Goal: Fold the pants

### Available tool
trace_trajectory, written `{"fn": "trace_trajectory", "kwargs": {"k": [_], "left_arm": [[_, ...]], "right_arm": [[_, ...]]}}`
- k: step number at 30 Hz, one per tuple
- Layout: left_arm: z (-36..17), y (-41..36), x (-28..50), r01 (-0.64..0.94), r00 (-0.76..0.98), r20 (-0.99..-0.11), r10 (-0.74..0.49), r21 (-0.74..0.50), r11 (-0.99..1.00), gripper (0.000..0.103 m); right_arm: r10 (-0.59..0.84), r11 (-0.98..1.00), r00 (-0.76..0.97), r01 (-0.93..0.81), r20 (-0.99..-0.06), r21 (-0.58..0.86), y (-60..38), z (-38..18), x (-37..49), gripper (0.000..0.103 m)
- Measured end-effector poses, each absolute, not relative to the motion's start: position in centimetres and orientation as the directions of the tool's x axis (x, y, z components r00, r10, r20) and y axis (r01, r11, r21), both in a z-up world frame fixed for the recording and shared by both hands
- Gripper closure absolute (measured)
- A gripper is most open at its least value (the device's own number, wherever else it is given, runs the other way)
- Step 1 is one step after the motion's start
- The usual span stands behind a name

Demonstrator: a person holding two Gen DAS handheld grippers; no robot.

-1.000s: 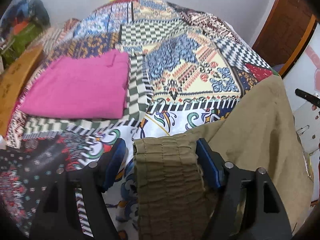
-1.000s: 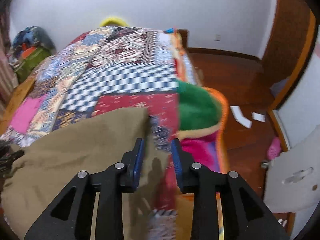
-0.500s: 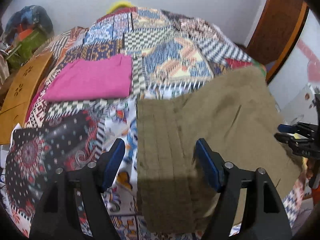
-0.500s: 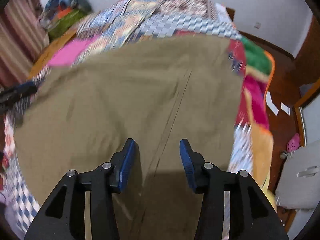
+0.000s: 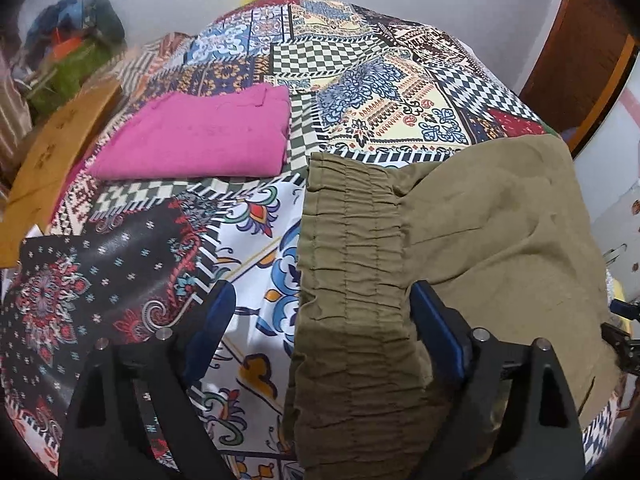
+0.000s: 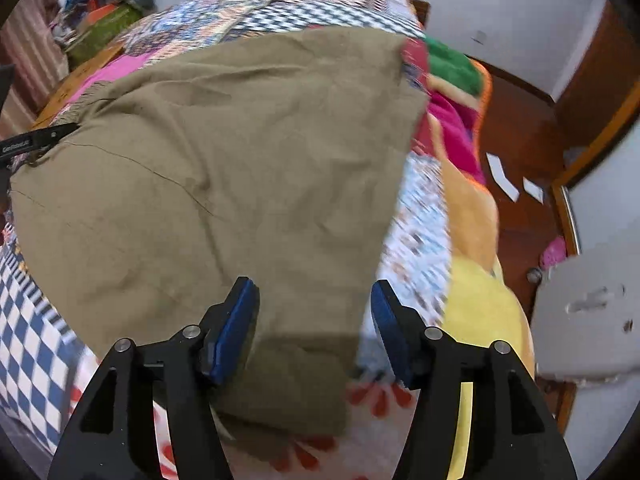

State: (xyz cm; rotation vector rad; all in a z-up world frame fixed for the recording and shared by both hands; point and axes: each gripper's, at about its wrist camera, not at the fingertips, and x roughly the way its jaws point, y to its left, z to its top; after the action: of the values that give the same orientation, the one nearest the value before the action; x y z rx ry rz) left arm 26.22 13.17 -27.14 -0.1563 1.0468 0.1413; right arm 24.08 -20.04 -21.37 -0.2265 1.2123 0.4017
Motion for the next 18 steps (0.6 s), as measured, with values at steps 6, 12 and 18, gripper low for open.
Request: {"fn": "trace_trajectory", "kwargs": {"k": [6,12,18], "left_arm": [[-24.8,13.5,24.3,-0.217,0.518,-0.854,0.052,-0.072,0.974,0.015],[-21.0,13.8,20.6,-0.2,0.566,-0.819,0.098,-0.021,0.98,0.014],[-19.9,13.7,17.6,-0.207,0.573,-0.819,0.01,-0.133,0.969,0.002]], "right_arm": [[0.155,0.928,0.297,-0.372,-0.942,0.035,-21.3,-20.4,24.0,0.047],[0.133,0.918,0.374,-0.395,-0.918,-0.028,-20.8,-17.9,23.0,0.047],[0.225,0.913,0.447,-0.407,-0.866,0.027,-19.6,-14.5,22.7,0.045]]}}
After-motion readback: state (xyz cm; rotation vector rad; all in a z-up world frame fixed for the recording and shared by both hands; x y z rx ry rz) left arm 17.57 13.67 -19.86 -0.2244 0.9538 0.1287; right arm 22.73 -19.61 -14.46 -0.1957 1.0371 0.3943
